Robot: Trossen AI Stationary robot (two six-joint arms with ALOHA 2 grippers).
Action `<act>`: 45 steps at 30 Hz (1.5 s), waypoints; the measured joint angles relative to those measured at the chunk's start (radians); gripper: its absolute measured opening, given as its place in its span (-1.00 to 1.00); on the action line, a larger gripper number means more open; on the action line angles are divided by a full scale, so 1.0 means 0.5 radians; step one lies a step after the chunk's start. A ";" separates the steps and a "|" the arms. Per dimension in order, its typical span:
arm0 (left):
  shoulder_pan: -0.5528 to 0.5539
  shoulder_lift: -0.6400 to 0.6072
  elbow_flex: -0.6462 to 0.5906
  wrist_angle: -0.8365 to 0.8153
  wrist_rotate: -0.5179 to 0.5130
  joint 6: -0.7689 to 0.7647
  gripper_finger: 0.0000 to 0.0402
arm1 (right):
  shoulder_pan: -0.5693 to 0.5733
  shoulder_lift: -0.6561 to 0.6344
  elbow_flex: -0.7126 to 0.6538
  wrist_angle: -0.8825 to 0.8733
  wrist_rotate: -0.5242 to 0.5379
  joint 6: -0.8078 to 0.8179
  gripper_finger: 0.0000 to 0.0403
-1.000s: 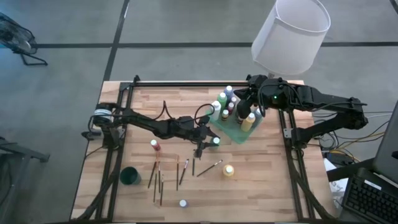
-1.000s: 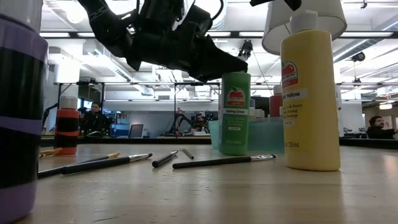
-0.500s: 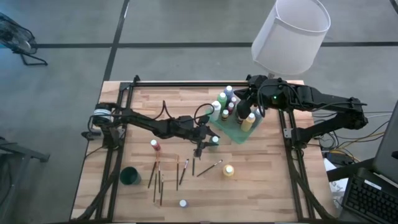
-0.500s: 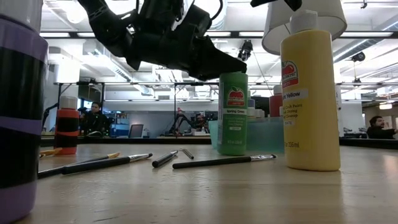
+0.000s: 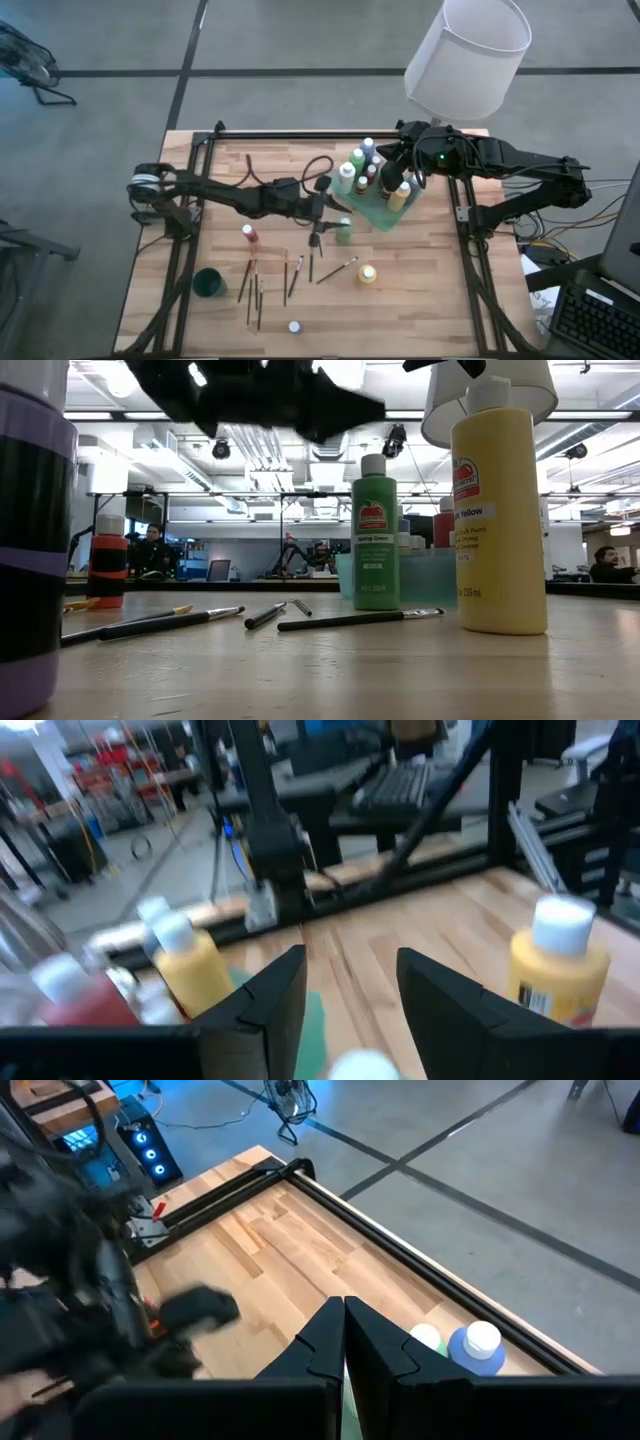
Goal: Pick & Place Paint Supplies
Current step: Put the big green paint bottle into the green bin
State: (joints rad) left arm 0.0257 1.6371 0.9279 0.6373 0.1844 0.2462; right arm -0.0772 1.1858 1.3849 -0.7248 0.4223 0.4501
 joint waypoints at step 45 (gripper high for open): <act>0.011 -1.153 0.002 -1.293 -1.983 0.293 0.40 | 0.412 0.300 -0.001 -0.072 -0.596 -0.120 -0.95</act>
State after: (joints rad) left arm 0.0311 1.0607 0.9291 -0.0090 -0.8070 0.3928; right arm 0.1287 1.3357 1.3846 -0.7605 0.1244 0.3899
